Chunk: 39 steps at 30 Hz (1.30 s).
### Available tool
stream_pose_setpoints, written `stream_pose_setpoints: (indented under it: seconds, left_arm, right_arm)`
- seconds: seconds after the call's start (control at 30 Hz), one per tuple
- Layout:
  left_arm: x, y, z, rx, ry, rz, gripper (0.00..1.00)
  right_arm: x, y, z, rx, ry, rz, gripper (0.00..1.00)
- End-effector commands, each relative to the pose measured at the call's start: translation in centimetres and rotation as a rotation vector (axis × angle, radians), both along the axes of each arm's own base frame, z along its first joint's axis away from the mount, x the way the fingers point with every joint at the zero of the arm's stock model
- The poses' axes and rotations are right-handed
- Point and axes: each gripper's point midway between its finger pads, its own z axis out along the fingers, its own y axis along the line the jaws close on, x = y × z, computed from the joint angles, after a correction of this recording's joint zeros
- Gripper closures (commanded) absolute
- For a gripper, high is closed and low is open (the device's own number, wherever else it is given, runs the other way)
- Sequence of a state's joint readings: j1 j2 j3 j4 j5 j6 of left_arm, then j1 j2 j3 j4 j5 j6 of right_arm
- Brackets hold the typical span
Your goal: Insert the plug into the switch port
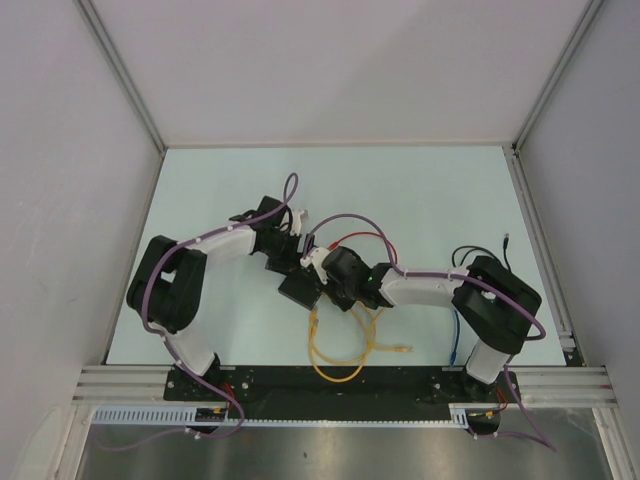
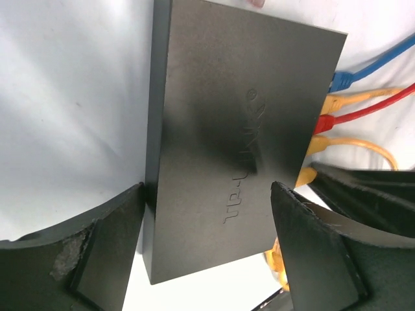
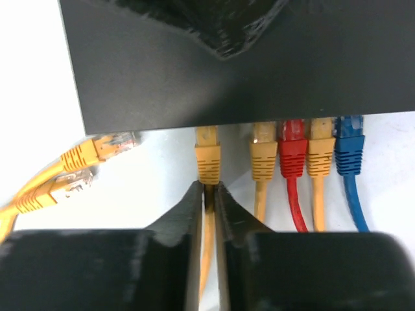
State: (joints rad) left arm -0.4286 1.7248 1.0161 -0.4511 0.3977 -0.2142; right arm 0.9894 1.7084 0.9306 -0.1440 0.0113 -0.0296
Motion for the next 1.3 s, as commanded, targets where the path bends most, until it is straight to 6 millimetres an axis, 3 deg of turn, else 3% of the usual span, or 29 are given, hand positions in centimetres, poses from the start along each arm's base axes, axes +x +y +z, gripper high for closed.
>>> stream_pose_setpoints:
  seconds: [0.0,0.03,0.17,0.53,0.67,0.73,0.87,0.93,0.97,1.07,1.13,1.2,1.23,1.27]
  left_arm:
    - [0.1,-1.1,0.2,-0.058,0.036,0.005,0.2]
    - [-0.1,-1.2,0.1,-0.062,0.045,0.002,0.21]
    - [-1.2,-1.9,-0.2,-0.074,0.077,-0.026,0.33]
    - [-3.9,-5.7,0.7,-0.151,0.114,-0.125,0.36]
    - [-2.0,-5.8,1.2,-0.108,0.064,-0.136,0.35]
    - [-0.6,-5.3,1.1,-0.075,0.034,-0.132,0.34]
    - [4.6,-4.7,2.0,-0.043,-0.063,-0.061,0.29]
    - [6.0,-4.5,1.7,-0.028,-0.071,-0.047,0.23]
    - [7.0,-4.7,2.4,-0.034,-0.096,-0.043,0.21]
    - [7.9,-4.5,3.8,-0.03,-0.138,-0.027,0.15]
    - [8.3,-3.8,4.8,-0.011,-0.176,0.004,0.09]
    - [8.5,-2.9,7.2,0.003,-0.247,0.041,0.06]
    - [8.6,-2.6,8.1,0.004,-0.277,0.055,0.03]
    - [8.2,-2.0,9.9,-0.002,-0.323,0.073,0.02]
  right_arm:
    - [-0.1,1.3,-0.2,0.054,0.016,0.014,0.92]
    - [0.1,1.7,0.1,0.072,0.01,0.014,0.99]
    - [1.0,2.7,1.7,0.144,-0.02,0.026,1.0]
    - [7.4,7.6,10.6,0.418,-0.264,-0.004,1.0]
    - [8.6,8.3,10.3,0.396,-0.287,0.001,1.0]
    - [9.0,7.8,9.9,0.371,-0.291,-0.014,1.0]
    - [9.7,4.6,6.7,0.235,-0.239,-0.096,1.0]
    - [9.8,3.5,6.0,0.189,-0.234,-0.118,0.95]
    - [9.8,2.5,5.6,0.154,-0.229,-0.136,0.93]
    - [9.2,0.6,5.7,0.129,-0.204,-0.174,0.76]
    - [8.9,-0.2,7.1,0.148,-0.203,-0.193,0.67]
    - [8.5,-1.2,8.3,0.156,-0.19,-0.223,0.56]
    - [8.5,-1.7,10.1,0.182,-0.208,-0.237,0.53]
    - [8.2,-2.5,10.4,0.176,-0.192,-0.261,0.5]
